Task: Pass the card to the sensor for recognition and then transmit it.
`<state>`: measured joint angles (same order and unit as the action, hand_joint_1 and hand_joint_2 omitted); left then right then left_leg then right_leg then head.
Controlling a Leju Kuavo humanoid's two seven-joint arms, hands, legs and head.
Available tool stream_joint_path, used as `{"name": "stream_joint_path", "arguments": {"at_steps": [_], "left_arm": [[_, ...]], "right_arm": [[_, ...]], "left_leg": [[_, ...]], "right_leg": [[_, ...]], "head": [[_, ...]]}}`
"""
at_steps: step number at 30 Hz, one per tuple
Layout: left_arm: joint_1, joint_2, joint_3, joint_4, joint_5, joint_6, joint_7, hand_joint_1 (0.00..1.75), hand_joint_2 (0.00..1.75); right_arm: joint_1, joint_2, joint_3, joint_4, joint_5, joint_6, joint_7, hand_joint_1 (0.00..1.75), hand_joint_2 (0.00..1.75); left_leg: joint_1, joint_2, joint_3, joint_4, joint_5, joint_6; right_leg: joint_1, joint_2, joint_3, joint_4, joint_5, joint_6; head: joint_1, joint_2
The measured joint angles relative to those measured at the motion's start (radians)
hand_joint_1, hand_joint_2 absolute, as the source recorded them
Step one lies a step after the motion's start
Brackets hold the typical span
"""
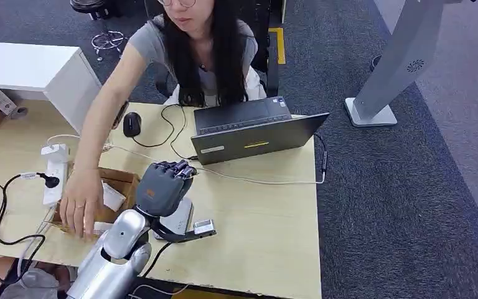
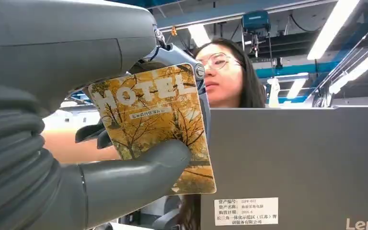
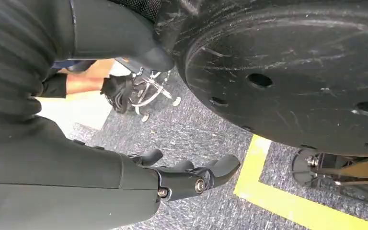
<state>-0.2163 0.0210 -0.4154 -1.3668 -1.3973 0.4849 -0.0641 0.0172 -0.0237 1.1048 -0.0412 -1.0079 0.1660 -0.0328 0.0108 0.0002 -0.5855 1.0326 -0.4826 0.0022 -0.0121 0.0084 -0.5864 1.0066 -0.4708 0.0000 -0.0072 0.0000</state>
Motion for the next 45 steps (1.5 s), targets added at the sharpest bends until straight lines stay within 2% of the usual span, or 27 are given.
{"name": "stream_joint_path", "arguments": {"at_steps": [22, 23, 25, 26, 28, 30, 32, 35, 45], "left_arm": [[0.000, 0.000, 0.000, 0.000, 0.000, 0.000, 0.000, 1.75, 1.75], [0.003, 0.001, 0.000, 0.000, -0.008, -0.021, 0.013, 1.75, 1.75], [0.104, 0.018, -0.010, -0.045, -0.057, -0.157, 0.125, 1.75, 1.75], [0.169, 0.030, -0.021, -0.071, -0.076, -0.195, 0.185, 1.75, 1.75], [0.292, 0.058, -0.049, -0.075, -0.090, -0.144, 0.252, 1.75, 1.75], [0.345, 0.082, -0.077, -0.090, -0.080, -0.107, 0.288, 1.75, 1.75], [0.361, 0.100, -0.098, -0.102, -0.068, -0.117, 0.297, 1.75, 1.75], [0.380, 0.118, -0.119, -0.115, -0.059, -0.129, 0.299, 1.75, 1.75], [0.390, 0.140, -0.139, -0.127, -0.055, -0.135, 0.299, 1.75, 1.75]], "right_arm": [[0.000, 0.000, 0.000, 0.003, 0.000, 0.000, 0.000, 0.00, 1.75], [-0.001, 0.000, 0.000, 0.003, -0.006, 0.000, 0.000, 0.00, 1.75], [0.000, 0.013, -0.013, 0.008, -0.045, -0.013, 0.005, 0.00, 1.75], [0.004, 0.026, -0.022, 0.012, -0.062, -0.023, 0.004, 0.00, 1.75], [0.009, 0.041, -0.034, 0.021, -0.075, -0.039, 0.003, 0.00, 1.75], [0.009, 0.048, -0.040, 0.027, -0.083, -0.040, 0.002, 0.00, 1.75], [0.006, 0.051, -0.042, 0.033, -0.088, -0.040, 0.002, 0.00, 1.75], [0.006, 0.055, -0.043, 0.039, -0.090, -0.039, 0.002, 0.00, 1.75], [0.004, 0.058, -0.043, 0.047, -0.090, -0.039, 0.001, 0.00, 1.75]], "left_leg": [[0.000, 0.000, 0.000, 0.000, 0.000, 0.000], [0.000, 0.000, -0.002, -0.001, 0.000, 0.000], [0.000, 0.002, 0.005, -0.002, -0.007, -0.001], [0.000, 0.008, 0.010, -0.002, -0.010, -0.002], [0.000, 0.011, 0.011, 0.000, -0.010, -0.001], [0.000, 0.002, 0.006, 0.000, -0.009, 0.000], [0.000, -0.004, 0.007, 0.000, -0.009, 0.000], [0.000, -0.004, 0.007, 0.000, -0.010, 0.000], [0.000, -0.004, 0.007, 0.000, -0.010, 0.000]], "right_leg": [[0.000, 0.000, 0.000, 0.000, 0.000, 0.000], [0.000, -0.001, 0.002, 0.000, 0.000, 0.000], [0.000, 0.004, 0.006, 0.000, -0.004, 0.000], [0.000, 0.009, 0.008, 0.000, -0.005, -0.002], [0.000, 0.013, 0.005, 0.000, -0.006, -0.001], [0.000, 0.005, 0.004, 0.000, -0.009, 0.001], [0.000, -0.002, 0.008, 0.000, -0.012, 0.002], [0.000, -0.002, 0.008, 0.000, -0.012, 0.002], [0.000, -0.003, 0.009, 0.000, -0.012, 0.002]], "head": [[0.000, 0.000], [0.000, 0.000], [0.002, 0.000], [0.002, 0.000], [0.000, 0.000], [0.001, 0.000], [0.001, 0.000], [0.001, 0.000], [0.001, 0.000]]}}
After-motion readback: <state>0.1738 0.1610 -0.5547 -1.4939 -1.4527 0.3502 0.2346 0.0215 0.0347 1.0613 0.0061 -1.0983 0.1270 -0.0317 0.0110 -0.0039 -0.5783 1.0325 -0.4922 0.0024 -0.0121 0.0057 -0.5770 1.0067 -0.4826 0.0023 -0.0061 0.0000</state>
